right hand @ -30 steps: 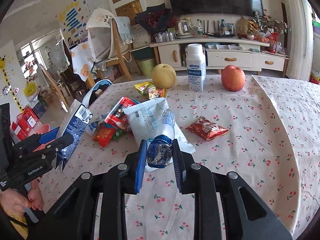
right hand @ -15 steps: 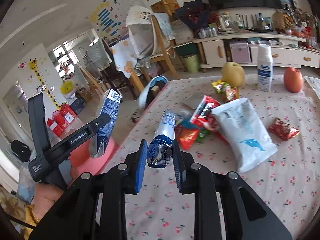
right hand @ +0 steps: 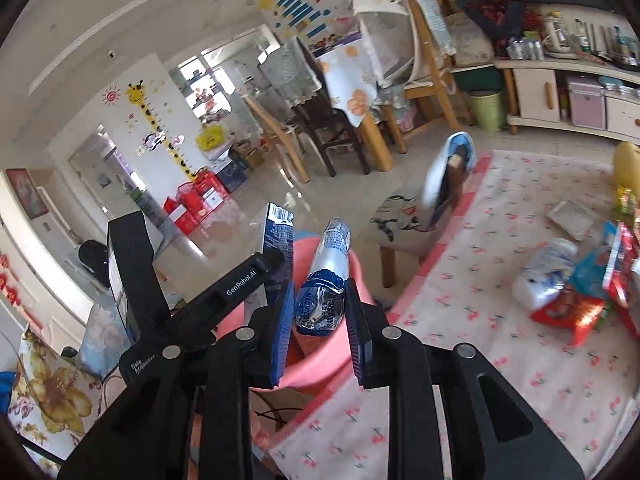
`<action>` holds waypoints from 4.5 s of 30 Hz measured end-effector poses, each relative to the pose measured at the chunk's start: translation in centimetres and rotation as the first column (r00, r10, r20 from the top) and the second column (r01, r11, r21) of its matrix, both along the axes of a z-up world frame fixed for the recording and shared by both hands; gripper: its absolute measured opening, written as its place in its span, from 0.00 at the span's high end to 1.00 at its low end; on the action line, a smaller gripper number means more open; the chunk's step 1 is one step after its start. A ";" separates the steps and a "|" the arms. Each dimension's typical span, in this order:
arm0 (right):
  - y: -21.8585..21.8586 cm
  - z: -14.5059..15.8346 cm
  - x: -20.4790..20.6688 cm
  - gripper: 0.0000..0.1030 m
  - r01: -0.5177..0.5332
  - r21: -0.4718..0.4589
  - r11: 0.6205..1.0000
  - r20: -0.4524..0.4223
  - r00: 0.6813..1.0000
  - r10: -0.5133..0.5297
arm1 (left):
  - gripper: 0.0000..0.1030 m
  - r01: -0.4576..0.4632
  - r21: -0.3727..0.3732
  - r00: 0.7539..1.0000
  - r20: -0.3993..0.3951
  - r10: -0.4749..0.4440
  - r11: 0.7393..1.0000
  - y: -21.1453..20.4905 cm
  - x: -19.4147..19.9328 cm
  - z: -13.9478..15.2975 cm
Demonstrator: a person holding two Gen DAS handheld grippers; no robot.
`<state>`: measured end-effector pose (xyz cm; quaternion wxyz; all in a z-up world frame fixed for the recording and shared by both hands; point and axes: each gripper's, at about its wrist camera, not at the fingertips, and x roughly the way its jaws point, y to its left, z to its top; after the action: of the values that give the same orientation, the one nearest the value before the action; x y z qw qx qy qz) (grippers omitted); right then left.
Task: Collect trash
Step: 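Open left tool to drop the carton while right tool drops the milk bag into the bucket, then move both tools back over the table toward the remaining wrappers, then close left tool on the yellow snack bag, then lift the yellow bag with left tool while right tool moves to the red snack packet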
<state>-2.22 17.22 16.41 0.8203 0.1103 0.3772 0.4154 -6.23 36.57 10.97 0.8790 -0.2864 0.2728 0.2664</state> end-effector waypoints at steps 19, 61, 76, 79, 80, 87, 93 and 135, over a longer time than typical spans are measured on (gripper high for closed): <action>2.0 -4.8 0.0 0.34 0.075 -0.123 0.990 -0.040 0.996 -0.080 | 0.26 -0.111 -0.104 0.988 -0.114 0.099 0.988 4.2 0.4 -3.4; -22.6 -3.8 -6.1 0.05 0.496 -0.278 0.823 0.431 0.830 -0.354 | 0.13 0.320 0.362 0.937 0.017 -0.349 0.875 -12.9 2.3 1.8; -30.0 -5.3 -3.2 0.05 0.566 -0.266 0.780 0.268 0.821 -0.505 | 0.13 0.565 0.399 0.808 -0.090 -0.582 0.722 -22.1 5.0 2.4; -31.1 -5.7 -2.6 0.05 0.575 -0.255 0.777 0.209 0.818 -0.536 | 0.13 0.623 0.351 0.768 -0.104 -0.632 0.699 -24.3 6.9 2.5; -31.3 -5.8 -2.3 0.05 0.574 -0.260 0.777 0.199 0.819 -0.538 | 0.13 0.635 0.336 0.760 -0.113 -0.640 0.695 -25.1 7.7 2.4; -32.1 -5.6 -1.2 0.05 0.550 -0.266 0.791 0.171 0.835 -0.523 | 0.13 0.703 0.194 0.711 -0.154 -0.687 0.684 -30.6 15.3 1.1; -34.2 -5.9 -0.1 0.05 0.564 -0.264 0.783 0.134 0.825 -0.549 | 0.13 0.738 0.057 0.667 -0.211 -0.715 0.672 -33.3 22.1 -0.8; -42.2 -7.7 1.3 0.05 0.662 -0.304 0.685 -0.055 0.706 -0.706 | 0.66 0.861 -0.067 0.453 -0.349 -0.821 0.504 -40.6 13.3 -6.8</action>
<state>-0.97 -24.97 8.70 0.8881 0.1687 0.4274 0.0136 7.06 -4.04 4.14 0.8496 -0.0107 0.5075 -0.1431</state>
